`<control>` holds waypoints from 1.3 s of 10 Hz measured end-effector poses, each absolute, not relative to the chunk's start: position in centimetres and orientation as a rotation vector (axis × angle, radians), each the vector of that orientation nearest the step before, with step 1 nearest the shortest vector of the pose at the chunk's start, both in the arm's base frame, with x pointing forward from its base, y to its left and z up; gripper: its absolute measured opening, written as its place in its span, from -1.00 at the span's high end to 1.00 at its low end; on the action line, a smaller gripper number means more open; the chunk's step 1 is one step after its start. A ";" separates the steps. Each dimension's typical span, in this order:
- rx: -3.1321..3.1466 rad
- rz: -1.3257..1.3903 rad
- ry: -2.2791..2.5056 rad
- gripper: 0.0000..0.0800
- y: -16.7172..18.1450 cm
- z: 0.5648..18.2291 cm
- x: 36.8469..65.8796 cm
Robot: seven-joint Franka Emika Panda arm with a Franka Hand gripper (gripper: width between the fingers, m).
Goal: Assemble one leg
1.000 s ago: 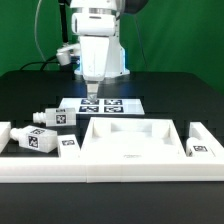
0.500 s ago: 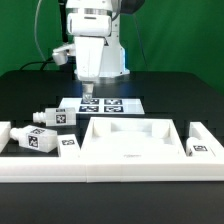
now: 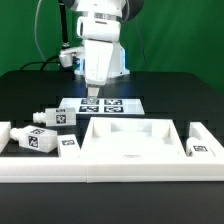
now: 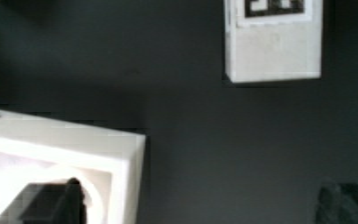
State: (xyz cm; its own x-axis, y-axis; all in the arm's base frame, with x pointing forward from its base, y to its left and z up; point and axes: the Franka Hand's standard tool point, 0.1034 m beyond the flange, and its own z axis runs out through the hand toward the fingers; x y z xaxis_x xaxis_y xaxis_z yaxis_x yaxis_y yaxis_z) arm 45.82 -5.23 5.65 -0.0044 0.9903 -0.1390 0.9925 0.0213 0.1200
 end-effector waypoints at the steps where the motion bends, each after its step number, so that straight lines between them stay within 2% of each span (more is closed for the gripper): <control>1: 2.068 -0.029 2.091 -0.62 -3.9 5.8 46.1; 9: 2.042 -0.078 2.056 -0.62 -6.0 4.8 46.0; 13: 2.073 -0.193 1.954 -0.62 -2.9 3.8 45.7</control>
Offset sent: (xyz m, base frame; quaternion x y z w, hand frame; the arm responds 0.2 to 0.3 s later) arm 0.0000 0.0000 0.0000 0.0000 -0.0650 0.0000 0.9979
